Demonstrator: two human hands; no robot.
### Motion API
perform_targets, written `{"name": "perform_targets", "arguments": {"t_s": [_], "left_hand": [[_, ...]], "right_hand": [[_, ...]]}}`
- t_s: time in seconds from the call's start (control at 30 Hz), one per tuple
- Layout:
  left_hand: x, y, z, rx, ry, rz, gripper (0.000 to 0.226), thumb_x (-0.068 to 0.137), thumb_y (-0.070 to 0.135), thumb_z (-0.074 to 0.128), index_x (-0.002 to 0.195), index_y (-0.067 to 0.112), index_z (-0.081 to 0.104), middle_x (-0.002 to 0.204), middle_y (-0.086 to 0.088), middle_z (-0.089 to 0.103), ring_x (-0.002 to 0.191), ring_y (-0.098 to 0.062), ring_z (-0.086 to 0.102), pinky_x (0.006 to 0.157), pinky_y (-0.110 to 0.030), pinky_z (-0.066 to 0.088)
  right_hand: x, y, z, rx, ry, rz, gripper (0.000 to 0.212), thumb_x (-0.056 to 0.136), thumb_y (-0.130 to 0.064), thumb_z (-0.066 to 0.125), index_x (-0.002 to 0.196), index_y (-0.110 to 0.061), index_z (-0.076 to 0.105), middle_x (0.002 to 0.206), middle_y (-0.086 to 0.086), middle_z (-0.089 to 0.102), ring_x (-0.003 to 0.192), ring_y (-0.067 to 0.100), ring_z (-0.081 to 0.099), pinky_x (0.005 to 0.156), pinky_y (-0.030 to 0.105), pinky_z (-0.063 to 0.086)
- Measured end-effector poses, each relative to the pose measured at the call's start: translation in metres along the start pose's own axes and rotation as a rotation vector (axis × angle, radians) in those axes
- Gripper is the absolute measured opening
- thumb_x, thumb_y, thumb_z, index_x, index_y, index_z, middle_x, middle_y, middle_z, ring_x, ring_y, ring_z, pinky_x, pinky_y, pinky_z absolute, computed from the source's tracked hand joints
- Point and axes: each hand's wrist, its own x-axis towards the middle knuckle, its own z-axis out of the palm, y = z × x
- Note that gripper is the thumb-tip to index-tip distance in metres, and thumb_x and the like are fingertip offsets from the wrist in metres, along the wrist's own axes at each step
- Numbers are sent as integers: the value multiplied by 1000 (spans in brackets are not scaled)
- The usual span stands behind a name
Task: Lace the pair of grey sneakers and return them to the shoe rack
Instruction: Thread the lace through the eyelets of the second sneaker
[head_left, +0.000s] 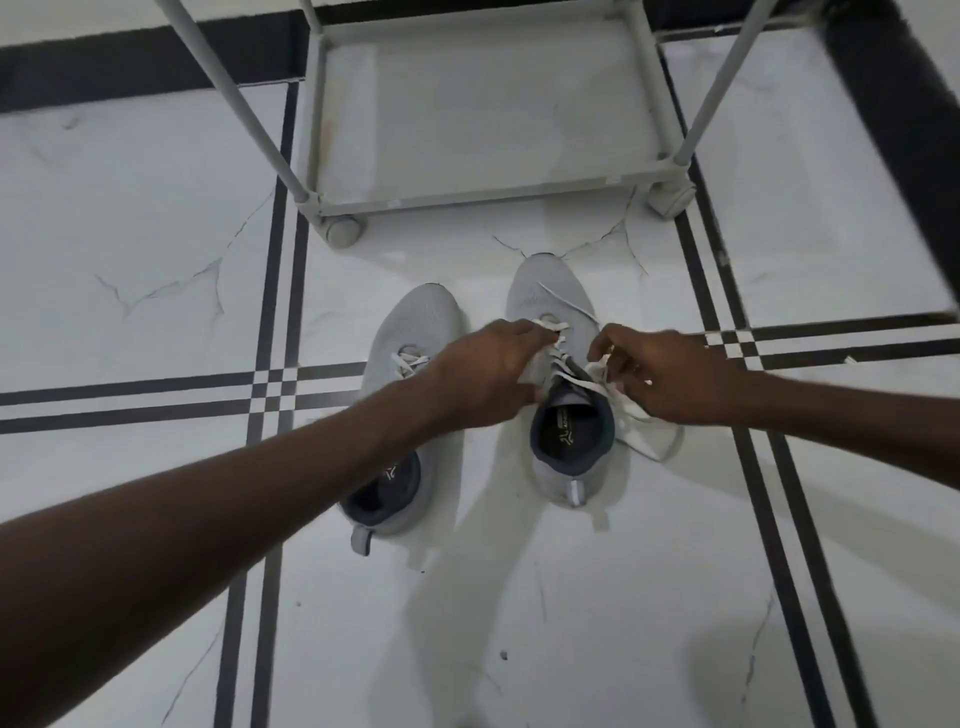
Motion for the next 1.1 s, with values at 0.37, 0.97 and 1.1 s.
{"name": "perform_targets", "arguments": {"t_s": [0.37, 0.97, 1.1], "left_hand": [[15, 22, 10, -395, 49, -125, 22, 71, 27, 57, 68, 10, 71, 95, -11, 64, 88, -21, 60, 76, -31, 47], [-20, -40, -47, -199, 112, -503, 34, 93, 39, 56, 111, 12, 68, 115, -5, 69, 102, -21, 62, 83, -30, 49], [-6, -2, 10, 47, 74, -168, 45, 88, 34, 54, 126, 10, 57, 117, -15, 66, 106, -33, 62, 90, -44, 49]], "right_hand": [[-14, 4, 32, 149, 59, 91, 26, 82, -13, 65, 65, -30, 54, 63, -10, 60, 64, 8, 58, 60, 22, 43], [-3, -7, 15, 495, 136, 323, 18, 90, -16, 53, 80, -5, 62, 62, 12, 68, 63, 32, 66, 63, 40, 52], [-3, -8, 11, 382, -30, 214, 20, 91, -21, 57, 80, -7, 66, 62, 9, 61, 53, 22, 57, 57, 35, 46]]}}
